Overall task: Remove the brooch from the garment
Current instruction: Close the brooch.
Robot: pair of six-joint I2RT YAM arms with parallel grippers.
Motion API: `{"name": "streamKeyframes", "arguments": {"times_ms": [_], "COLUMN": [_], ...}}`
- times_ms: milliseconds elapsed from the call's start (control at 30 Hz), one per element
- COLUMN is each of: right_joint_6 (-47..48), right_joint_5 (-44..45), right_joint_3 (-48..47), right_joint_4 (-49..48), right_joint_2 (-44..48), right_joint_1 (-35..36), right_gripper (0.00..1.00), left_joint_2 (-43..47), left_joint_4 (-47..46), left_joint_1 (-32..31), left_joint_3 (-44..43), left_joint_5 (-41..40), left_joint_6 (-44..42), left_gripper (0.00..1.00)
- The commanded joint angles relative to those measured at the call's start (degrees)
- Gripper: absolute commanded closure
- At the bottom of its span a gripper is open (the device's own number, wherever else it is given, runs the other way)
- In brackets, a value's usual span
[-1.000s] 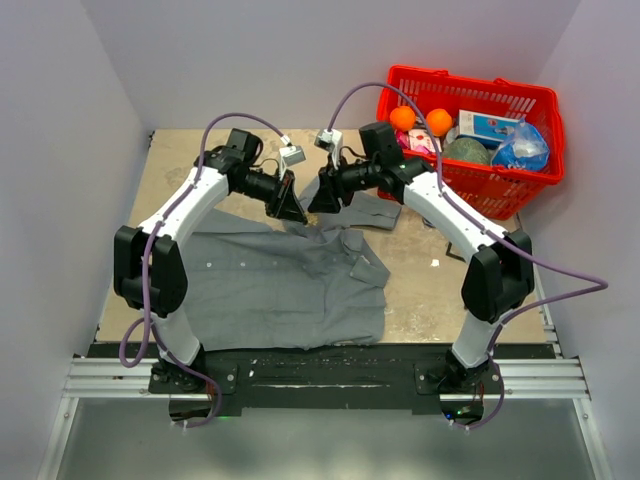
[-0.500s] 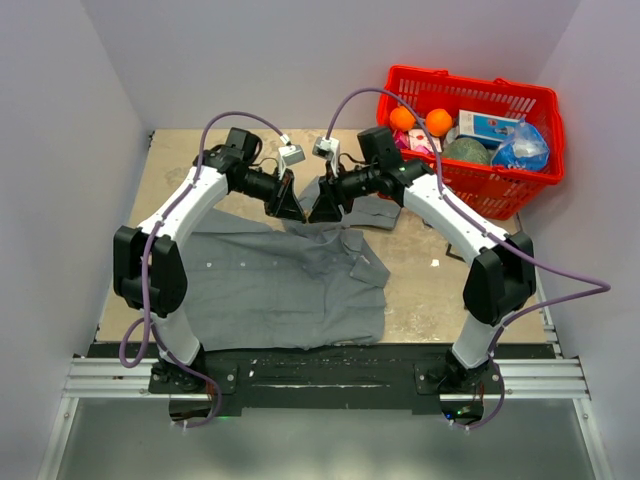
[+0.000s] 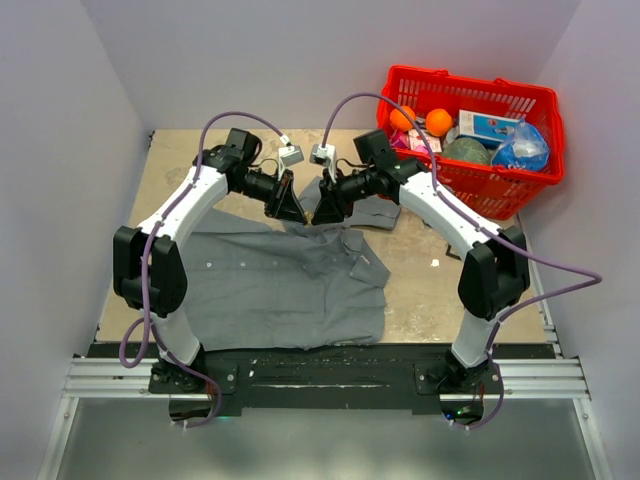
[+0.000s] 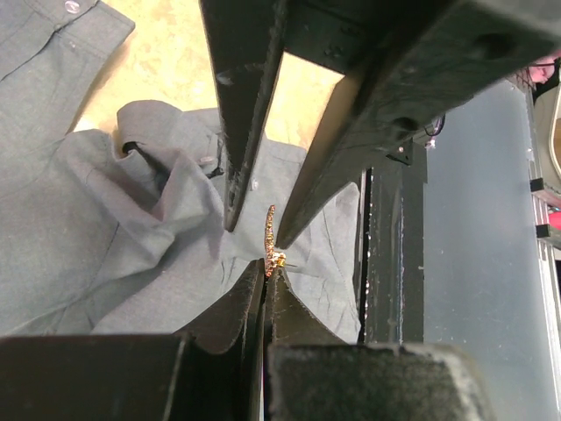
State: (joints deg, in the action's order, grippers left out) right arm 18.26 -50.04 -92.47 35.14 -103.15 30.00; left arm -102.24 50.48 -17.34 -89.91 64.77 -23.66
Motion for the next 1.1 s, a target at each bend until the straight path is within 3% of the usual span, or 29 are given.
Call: {"name": "streamKeyframes", "arguments": {"times_ms": [0,100,167,233,467,800,900,933,967,1033,1067], "right_joint_6": [2.13,2.39,2.57,2.66,1.17,-0.24,-0.51,-0.68,-0.94,-0.51,-0.51], "right_joint_5": [-4.62,-5.85,-6.73,-7.35,-8.67,-8.49,-8.32,-8.14,-8.06,-8.67,-9.1], "right_joint_3": [-3.33,-3.42,-3.42,-3.34,-3.25,-3.16,-3.07,-3.07,-3.16,-3.33,-3.25], "right_joint_4": [0.11,0.2,0.63,0.99,-0.33,-1.3,-1.56,-1.56,-1.47,-0.86,-0.94], "right_joint_2": [-0.64,-0.56,-0.47,-0.47,-0.38,-0.38,-0.56,-0.56,-0.64,-0.3,-0.21], "right_joint_1": [0.24,0.24,0.15,-0.03,-0.64,-0.91,-0.91,-0.91,-0.91,-0.91,-0.91], "right_gripper": [0.77,0.91,0.99,1.0,1.0,1.0,1.0,0.99,0.89,0.82,0.71], "left_joint_2": [0.55,0.46,0.55,0.63,0.46,0.28,0.11,0.11,0.19,0.37,0.37], "left_joint_4": [0.32,0.41,0.24,0.41,0.58,0.85,0.94,1.02,1.03,1.02,0.94], "left_joint_1": [0.38,0.47,0.38,0.38,0.47,0.38,0.38,0.38,0.38,0.38,0.38], "left_joint_3": [-2.55,-2.47,-2.38,-2.38,-1.5,-1.23,-1.32,-1.23,-1.32,-1.15,-1.23], "left_joint_5": [2.99,2.64,1.59,0.97,0.97,2.11,2.9,3.16,3.08,2.55,2.2], "left_joint_6": [-1.65,-1.57,-1.13,-1.13,-1.56,-2.18,-2.44,-2.53,-2.53,-2.44,-2.53], "left_gripper": [1.0,1.0,0.91,0.81,0.78,0.85,0.98,1.0,1.0,1.0,1.0]}}
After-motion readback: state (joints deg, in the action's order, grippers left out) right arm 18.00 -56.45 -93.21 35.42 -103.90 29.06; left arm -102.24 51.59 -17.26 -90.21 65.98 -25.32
